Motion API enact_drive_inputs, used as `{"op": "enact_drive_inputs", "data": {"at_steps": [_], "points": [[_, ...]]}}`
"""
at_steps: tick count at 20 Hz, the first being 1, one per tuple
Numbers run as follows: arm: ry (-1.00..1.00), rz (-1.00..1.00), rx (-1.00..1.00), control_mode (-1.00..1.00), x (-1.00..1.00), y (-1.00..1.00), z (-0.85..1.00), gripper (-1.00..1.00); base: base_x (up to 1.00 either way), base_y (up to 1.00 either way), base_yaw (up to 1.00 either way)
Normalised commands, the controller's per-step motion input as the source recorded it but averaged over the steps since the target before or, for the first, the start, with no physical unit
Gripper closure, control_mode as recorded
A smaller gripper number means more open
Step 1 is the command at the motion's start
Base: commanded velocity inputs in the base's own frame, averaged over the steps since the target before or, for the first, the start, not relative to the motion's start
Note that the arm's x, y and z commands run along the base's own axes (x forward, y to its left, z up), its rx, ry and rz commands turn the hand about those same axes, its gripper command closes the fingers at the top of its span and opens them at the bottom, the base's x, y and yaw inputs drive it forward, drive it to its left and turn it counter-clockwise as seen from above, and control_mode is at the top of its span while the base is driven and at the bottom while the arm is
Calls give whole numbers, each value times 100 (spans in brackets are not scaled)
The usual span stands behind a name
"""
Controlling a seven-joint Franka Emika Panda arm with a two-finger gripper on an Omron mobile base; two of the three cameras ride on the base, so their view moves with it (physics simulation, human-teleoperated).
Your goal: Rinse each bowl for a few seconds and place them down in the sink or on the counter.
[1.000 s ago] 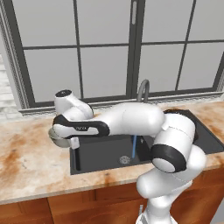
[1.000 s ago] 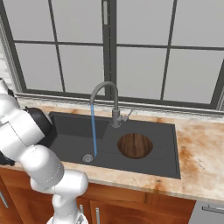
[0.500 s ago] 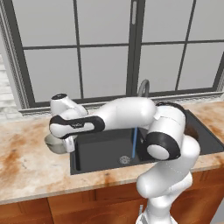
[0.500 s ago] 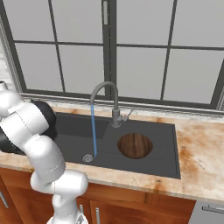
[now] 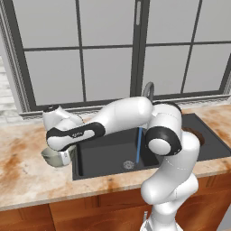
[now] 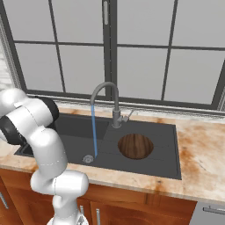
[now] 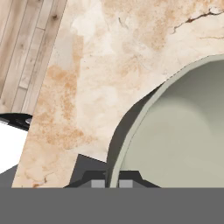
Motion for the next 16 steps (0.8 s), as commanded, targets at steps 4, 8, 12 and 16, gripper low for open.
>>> {"op": "enact_drive_inputs", "data": {"at_steps": [4, 8, 12, 16], "points": [[-1, 1, 0, -100, -15, 10, -35, 100, 0, 0, 0], [-6, 1, -3, -100, -18, 6, -32, 100, 0, 0, 0], [-18, 0, -1, -100, -30, 1, -30, 100, 0, 0, 0], [-13, 0, 0, -100, -26, -4, -21, 100, 0, 0, 0]]}}
